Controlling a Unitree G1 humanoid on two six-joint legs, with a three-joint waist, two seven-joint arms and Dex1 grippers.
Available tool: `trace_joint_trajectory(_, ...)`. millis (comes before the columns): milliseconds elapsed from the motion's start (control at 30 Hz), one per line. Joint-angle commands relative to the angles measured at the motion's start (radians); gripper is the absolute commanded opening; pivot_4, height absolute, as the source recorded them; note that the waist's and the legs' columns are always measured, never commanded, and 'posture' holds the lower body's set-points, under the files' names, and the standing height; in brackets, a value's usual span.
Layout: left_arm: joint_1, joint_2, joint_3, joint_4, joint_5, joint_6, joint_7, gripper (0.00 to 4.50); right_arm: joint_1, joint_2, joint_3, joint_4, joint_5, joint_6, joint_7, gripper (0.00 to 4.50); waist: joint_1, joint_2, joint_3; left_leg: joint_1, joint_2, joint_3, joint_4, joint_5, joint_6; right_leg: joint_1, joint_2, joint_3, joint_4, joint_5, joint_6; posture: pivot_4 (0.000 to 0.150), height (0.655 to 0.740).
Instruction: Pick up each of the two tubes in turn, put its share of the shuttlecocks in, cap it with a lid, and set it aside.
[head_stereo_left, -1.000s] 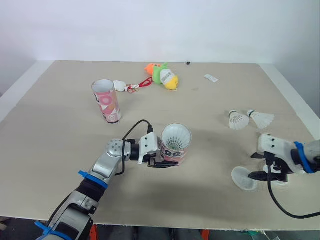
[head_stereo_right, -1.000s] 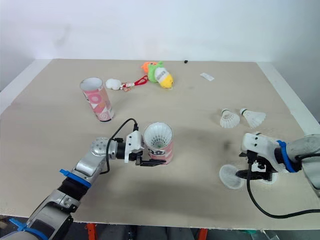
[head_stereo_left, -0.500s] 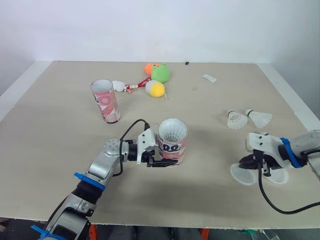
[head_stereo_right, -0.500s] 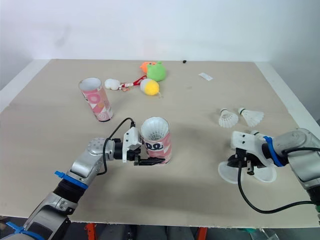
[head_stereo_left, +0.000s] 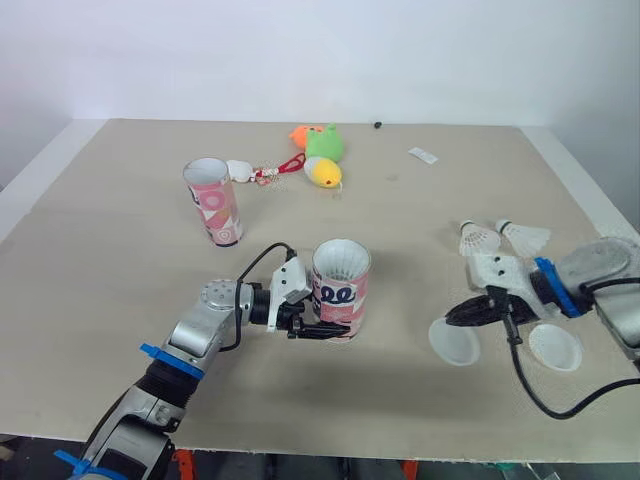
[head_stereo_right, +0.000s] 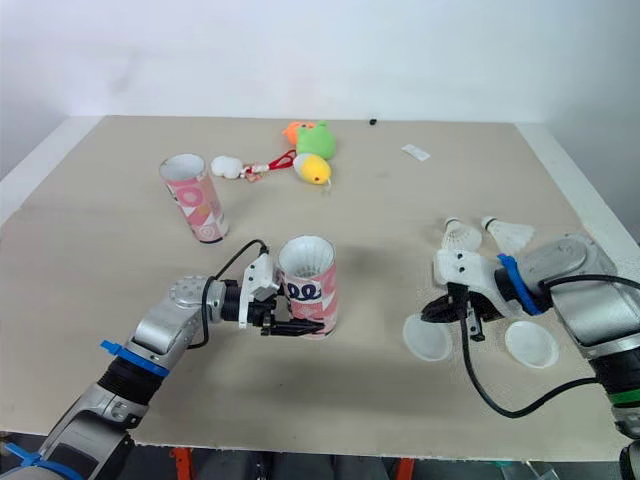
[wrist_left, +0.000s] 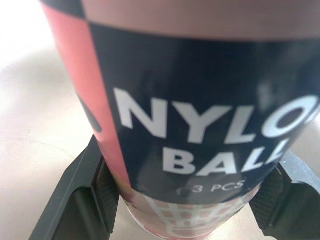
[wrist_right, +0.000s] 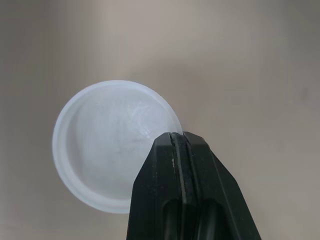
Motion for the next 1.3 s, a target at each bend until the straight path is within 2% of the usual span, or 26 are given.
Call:
trace_joint_trajectory(33,-0.021,-0.004,-0.007,0.012,0.003,-0.018,-0.02,2.97,-0.111,-0.017,-0.079,-0.049,0.093,0.067,0.024,0.08,0.0,0.0,0.0,0.0,0.0,0.0,0.0,0.0,0.0,0.0,0.0,0.0,0.0,0.0,0.0,0.15,0.7323)
trace_joint_trajectory(167,-0.038,-0.008,-0.013,0.047,0.011,-0.034,-0.038,2.97,-0.279,0.022,-0.054,-0.048,0.153,0.137,0.037,0.08,0.0,0.0,0.0,0.0,0.001,-0.001,0.0,0.0,0.0,0.0,0.0,-0.002,-0.001,0.0,-0.001,0.15,0.7323)
trace_joint_trajectory(300,-0.058,-0.011,-0.018,0.081,0.017,-0.048,-0.059,2.97,-0.453,0.102,0.038,-0.029,0.157,0.162,0.07,0.08,-0.001,0.0,0.0,0.0,0.001,-0.001,0.0,0.0,0.0,0.0,0.0,-0.002,-0.001,0.0,-0.001,0.15,0.7323)
trace_joint_trajectory(433,-0.073,-0.011,-0.033,0.108,0.047,-0.09,-0.071,2.97,-0.625,0.219,0.162,0.038,0.112,0.123,0.113,0.08,0.0,0.001,0.0,0.0,0.001,-0.001,0.0,0.0,0.0,-0.001,0.0,-0.003,-0.001,0.001,-0.002,0.15,0.7323)
trace_joint_trajectory(533,-0.073,0.005,-0.059,0.12,0.086,-0.132,-0.084,2.97,-0.695,0.257,0.241,0.07,0.104,0.068,0.121,0.08,0.003,0.0,0.0,-0.001,0.001,-0.002,0.0,0.0,0.0,-0.001,0.0,-0.004,-0.001,0.001,-0.002,0.15,0.7323)
trace_joint_trajectory(700,-0.071,0.023,-0.078,0.125,0.117,-0.162,-0.094,2.97,-0.741,0.255,0.34,0.084,0.088,-0.032,0.121,0.08,0.002,0.0,0.0,-0.003,-0.001,-0.003,0.0,0.0,0.0,-0.003,-0.004,-0.008,-0.001,0.001,-0.002,0.15,0.7323)
trace_joint_trajectory(833,-0.075,0.03,-0.075,0.131,0.119,-0.168,-0.096,2.97,-0.744,0.243,0.417,0.081,-0.019,-0.165,0.121,0.08,0.001,0.001,0.0,-0.003,0.0,-0.003,-0.001,-0.001,0.0,-0.003,-0.004,-0.009,-0.001,0.001,-0.003,0.15,0.7323)
trace_joint_trajectory(1033,-0.086,0.031,-0.077,0.147,0.122,-0.179,-0.102,2.97,-0.748,0.299,0.414,0.073,-0.095,-0.203,0.118,0.08,0.0,0.001,-0.001,-0.002,0.0,-0.004,0.0,0.0,0.0,-0.002,-0.003,-0.009,-0.001,0.002,-0.004,0.15,0.7323)
trace_joint_trajectory(1300,-0.101,0.018,-0.079,0.166,0.119,-0.185,-0.103,2.97,-0.751,0.351,0.365,-0.024,-0.055,-0.142,0.117,0.08,0.0,0.001,-0.001,-0.001,0.001,-0.004,0.0,0.0,-0.001,-0.001,-0.002,-0.01,0.0,0.003,-0.005,0.15,0.7323)
